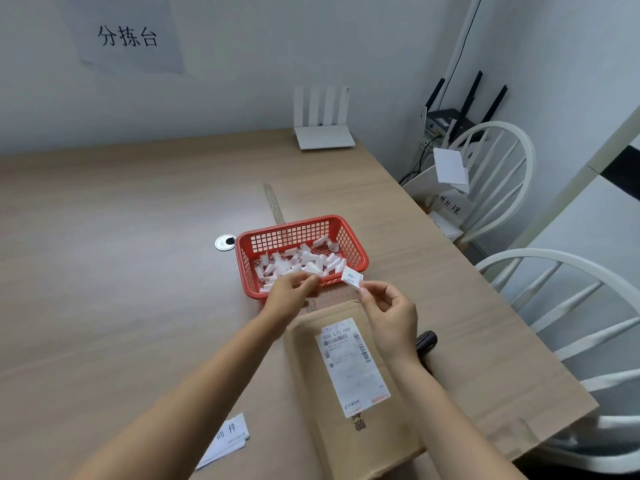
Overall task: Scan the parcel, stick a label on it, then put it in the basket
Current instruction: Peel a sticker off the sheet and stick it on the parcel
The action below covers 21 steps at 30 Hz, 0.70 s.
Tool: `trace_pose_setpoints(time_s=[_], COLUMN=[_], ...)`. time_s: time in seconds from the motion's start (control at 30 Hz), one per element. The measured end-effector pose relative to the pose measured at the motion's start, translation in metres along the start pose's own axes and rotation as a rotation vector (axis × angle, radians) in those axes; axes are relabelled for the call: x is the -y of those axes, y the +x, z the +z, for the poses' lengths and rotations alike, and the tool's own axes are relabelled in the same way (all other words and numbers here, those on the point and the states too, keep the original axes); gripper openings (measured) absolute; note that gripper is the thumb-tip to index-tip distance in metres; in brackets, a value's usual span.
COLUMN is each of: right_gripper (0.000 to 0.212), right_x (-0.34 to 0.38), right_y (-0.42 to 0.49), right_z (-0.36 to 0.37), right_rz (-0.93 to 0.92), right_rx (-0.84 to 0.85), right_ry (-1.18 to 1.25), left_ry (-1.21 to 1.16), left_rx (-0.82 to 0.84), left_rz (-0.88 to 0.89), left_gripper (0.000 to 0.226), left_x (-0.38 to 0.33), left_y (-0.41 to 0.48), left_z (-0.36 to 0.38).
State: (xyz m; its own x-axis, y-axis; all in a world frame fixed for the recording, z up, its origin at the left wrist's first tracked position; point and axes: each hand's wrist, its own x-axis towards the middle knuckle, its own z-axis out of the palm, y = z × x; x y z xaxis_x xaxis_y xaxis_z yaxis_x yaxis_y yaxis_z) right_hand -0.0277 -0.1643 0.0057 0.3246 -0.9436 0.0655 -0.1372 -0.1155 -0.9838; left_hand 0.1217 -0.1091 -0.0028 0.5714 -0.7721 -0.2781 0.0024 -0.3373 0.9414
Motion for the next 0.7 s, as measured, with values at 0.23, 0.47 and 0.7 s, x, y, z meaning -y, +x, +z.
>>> trace_pose_setpoints(time_s=[0.23,0.47,0.7], right_gripper=[0.013,0.022,0.028], right_x=[-0.007,-0.006,-0.003], right_y=[-0.017,-0.023,0.009], right_z=[0.011,0.001,-0.008], right_rz=[-0.227,-0.309,-0.049], right_rx=[0.029,0.0,0.059], right_ry=[-0.143,-0.222,-0.211], left_ry=[-0.438,-0.387,-0.113], left_rx=[0.029,-0.051,-0.027], left_rz=[-0.087,-0.069,0.033], left_gripper=[0.007,0.015,0.019], left_x=[-0.009,-0.013,-0.001], left_y=[-0.042,-0.046,-0.037], left_z=[0.024,0.024,0.016])
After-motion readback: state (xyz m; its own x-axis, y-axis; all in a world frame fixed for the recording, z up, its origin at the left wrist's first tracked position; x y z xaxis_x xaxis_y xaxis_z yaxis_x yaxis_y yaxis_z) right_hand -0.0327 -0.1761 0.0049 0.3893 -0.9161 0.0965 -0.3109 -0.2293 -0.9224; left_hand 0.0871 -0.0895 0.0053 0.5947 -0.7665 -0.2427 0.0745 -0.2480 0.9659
